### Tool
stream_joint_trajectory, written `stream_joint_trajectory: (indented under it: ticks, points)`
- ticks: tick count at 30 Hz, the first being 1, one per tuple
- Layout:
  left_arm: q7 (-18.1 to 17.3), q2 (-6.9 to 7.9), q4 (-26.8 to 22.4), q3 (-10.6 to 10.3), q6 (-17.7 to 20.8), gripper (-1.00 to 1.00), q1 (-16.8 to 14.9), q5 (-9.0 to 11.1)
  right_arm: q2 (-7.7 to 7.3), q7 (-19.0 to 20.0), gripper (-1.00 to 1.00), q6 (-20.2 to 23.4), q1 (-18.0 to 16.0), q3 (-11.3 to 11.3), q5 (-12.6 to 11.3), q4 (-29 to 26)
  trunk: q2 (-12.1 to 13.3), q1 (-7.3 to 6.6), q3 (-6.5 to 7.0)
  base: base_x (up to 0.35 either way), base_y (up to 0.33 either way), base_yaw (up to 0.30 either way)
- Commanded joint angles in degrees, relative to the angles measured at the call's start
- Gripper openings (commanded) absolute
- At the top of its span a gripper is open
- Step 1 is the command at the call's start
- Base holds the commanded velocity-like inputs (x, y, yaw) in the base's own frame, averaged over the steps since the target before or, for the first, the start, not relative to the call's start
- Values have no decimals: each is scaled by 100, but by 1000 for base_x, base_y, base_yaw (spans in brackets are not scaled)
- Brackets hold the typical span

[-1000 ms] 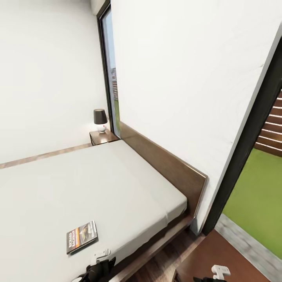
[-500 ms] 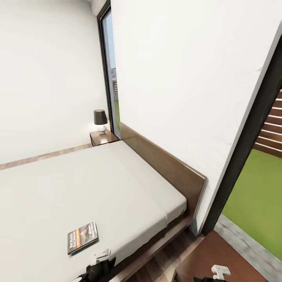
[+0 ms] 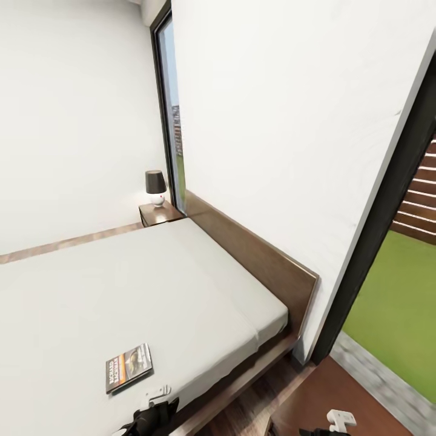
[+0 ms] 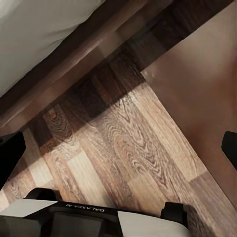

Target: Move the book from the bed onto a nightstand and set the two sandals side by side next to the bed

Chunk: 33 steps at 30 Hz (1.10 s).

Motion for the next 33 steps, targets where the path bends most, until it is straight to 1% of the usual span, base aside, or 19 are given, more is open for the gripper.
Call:
stream_joint_trajectory:
  ticks: [1,24,33]
  points:
    - [-36,-3,5,29,-5,100,-5,32,-1,27,100,13,-4,-17,-23,2,35,-21,10,0,0,0]
    - [-36,-3,5,25,-5,100,-5,32,-1,27,100,13,-4,-20,-23,0,957,-526,423,0,0,0]
    - [-36,-3,5,27,-5,100,-5,32,-10,27,100,13,-4,-20,-80,1,1318,-724,584,0,0,0]
